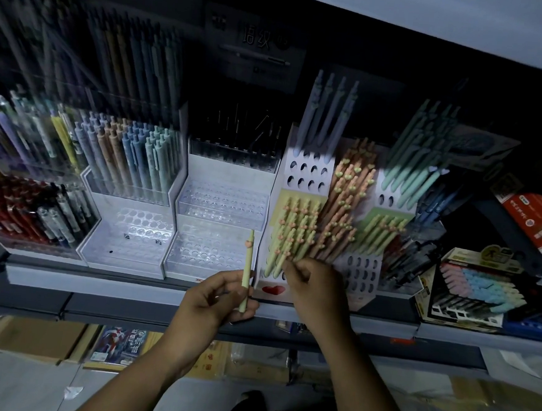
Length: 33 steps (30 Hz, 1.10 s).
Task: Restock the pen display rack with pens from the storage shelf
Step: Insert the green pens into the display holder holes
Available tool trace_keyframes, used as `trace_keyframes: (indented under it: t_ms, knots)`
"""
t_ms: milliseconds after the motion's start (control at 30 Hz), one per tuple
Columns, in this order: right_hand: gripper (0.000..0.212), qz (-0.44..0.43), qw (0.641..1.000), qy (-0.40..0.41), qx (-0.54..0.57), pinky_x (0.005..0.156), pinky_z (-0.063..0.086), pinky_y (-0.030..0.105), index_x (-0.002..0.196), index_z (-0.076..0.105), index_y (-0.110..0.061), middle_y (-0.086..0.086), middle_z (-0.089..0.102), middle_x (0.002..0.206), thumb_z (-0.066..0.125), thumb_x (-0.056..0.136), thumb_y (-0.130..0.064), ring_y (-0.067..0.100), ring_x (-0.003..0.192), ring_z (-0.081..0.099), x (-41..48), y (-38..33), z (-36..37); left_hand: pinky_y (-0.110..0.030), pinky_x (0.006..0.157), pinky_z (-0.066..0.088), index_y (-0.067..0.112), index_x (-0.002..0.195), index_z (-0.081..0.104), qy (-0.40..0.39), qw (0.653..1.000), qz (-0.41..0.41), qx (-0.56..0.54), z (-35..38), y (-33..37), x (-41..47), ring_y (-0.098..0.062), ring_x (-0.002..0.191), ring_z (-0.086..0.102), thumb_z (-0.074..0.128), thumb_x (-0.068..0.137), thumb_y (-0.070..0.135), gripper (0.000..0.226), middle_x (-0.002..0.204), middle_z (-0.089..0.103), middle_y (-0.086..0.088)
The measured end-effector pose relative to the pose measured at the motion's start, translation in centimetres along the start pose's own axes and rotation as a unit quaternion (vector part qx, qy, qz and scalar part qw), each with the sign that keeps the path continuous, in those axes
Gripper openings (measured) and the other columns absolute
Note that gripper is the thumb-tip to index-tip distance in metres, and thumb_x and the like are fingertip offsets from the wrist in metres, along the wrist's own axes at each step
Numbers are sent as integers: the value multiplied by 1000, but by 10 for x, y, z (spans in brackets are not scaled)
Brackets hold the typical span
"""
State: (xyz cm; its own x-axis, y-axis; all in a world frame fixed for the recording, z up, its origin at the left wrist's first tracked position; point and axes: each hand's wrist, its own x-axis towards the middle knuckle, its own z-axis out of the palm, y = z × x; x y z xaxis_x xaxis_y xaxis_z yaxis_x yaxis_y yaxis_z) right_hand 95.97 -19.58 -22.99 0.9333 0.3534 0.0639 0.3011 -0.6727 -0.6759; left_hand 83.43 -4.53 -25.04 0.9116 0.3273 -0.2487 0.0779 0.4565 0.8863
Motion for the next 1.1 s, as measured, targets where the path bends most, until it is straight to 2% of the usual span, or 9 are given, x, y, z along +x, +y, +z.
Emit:
trace_keyframes:
  t_ms: [67,133,200,367,567,667,767,900,1100]
  knots:
    - [44,1,995,-50,89,53,33,29,56,54,-22,-11,47,45,63,98,-33,4,45,43,-7,-12,-7,-39,87,62,4,117,71,1,1000,3,4,1,0,-1,-34,93,75,55,101,-1,24,102,75,-19]
    - [23,-4,974,-106,201,54,41,25,82,73,-11,-14,56,51,66,98,-26,2,49,50,-12,-25,-10,-39,87,62,5,117,72,-3,1000,4,11,2,0,-2,-34,93,75,54,101,-1,24,102,76,-18]
    - [12,-22,963,-115,243,60,45,22,96,76,-13,-15,66,66,69,96,-23,-1,56,55,-14,-30,-8,-37,86,62,6,118,72,-11,1000,3,22,4,0,-2,-34,94,75,54,102,-1,25,103,77,-16]
    - [8,-34,959,-103,262,64,44,25,88,74,-25,-13,67,73,73,93,-19,-1,59,56,-13,-29,1,-34,82,62,13,116,76,-23,999,10,34,7,-1,-4,-30,89,74,54,102,-2,30,102,78,-11]
    - [10,-35,961,-94,258,55,44,26,88,72,-13,-6,59,58,68,96,-17,9,52,53,-14,-22,-4,-32,81,62,6,113,74,-19,998,5,64,4,-9,0,-30,85,74,59,99,-1,22,98,77,-14]
    - [12,-27,963,-48,262,54,44,23,90,72,-10,-6,60,57,66,98,-16,11,51,56,-11,-13,-13,-28,75,61,9,109,72,-5,992,26,122,-4,-11,3,-32,81,72,60,99,-2,20,91,74,-15]
    - [12,-33,973,25,227,55,48,27,88,71,-16,-2,62,59,65,98,-19,17,54,60,-3,3,-21,-32,76,60,21,107,71,7,964,72,257,-13,-9,5,-27,88,70,63,100,10,16,94,74,-4]
    - [10,-34,981,103,162,63,53,33,88,69,-25,-7,64,65,66,98,-24,14,62,64,4,23,-21,-17,73,53,33,109,67,13,918,130,374,-22,2,5,-2,93,68,64,100,23,14,94,71,17]
    - [17,-72,986,103,110,60,47,24,82,66,-22,-9,61,66,64,99,-21,6,61,61,8,32,-7,-37,82,59,39,127,56,18,835,181,519,-36,14,12,-1,98,63,63,98,37,30,109,62,20]
